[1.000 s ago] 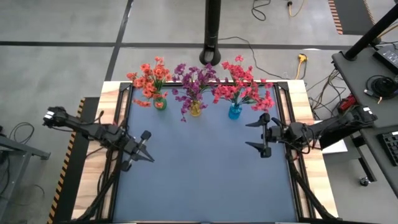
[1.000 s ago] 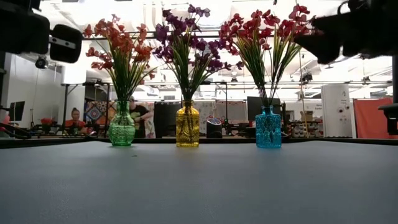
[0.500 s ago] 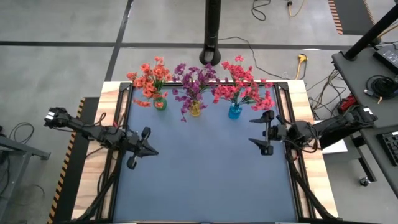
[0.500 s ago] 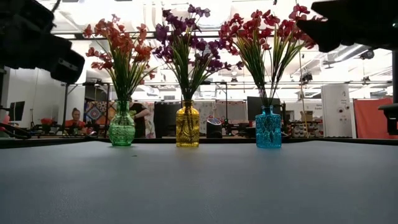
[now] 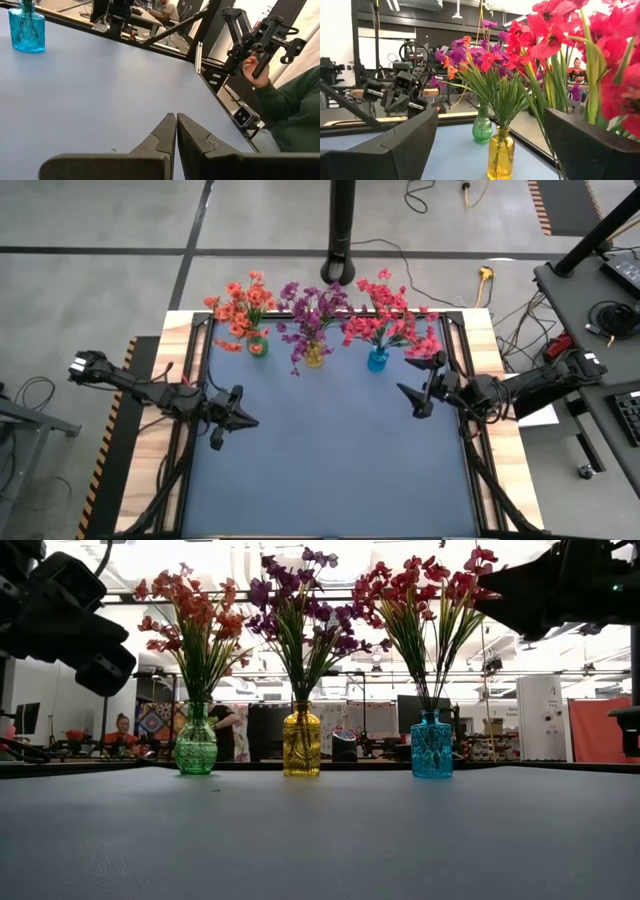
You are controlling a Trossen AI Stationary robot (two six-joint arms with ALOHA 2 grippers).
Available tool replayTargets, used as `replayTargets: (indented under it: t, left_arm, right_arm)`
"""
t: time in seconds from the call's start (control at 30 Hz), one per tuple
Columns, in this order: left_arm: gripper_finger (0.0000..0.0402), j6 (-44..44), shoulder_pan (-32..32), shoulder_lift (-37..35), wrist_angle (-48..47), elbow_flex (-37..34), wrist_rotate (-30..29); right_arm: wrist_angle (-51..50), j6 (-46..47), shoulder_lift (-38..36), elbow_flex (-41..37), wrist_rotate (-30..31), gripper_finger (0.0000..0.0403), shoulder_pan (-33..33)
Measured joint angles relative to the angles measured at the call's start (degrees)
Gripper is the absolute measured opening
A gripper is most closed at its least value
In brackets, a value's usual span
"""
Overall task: Sort flowers into vase by color
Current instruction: Return to Home Position
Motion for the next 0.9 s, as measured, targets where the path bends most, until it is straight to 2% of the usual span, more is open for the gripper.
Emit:
replayTargets:
  t: [0.57, 0.77, 0.9]
  left_arm:
    - [0.0000, 0.1, 0.0, 2.2, 0.0, 0.1, 0.0]
    - [0.0000, 0.2, 0.0, 3.0, 0.1, 0.1, 0.0]
    - [0.0000, 0.2, 0.0, 3.5, 0.3, 0.1, 0.0]
  right_arm:
    - [-0.9, 0.5, -0.3, 0.0, 0.0, 0.0352, 0.3]
    - [-6.1, 2.2, -6.6, 0.0, -0.4, 0.0352, 0.3]
    - [-24.7, 6.9, -19.4, 0.0, -0.5, 0.0352, -1.1]
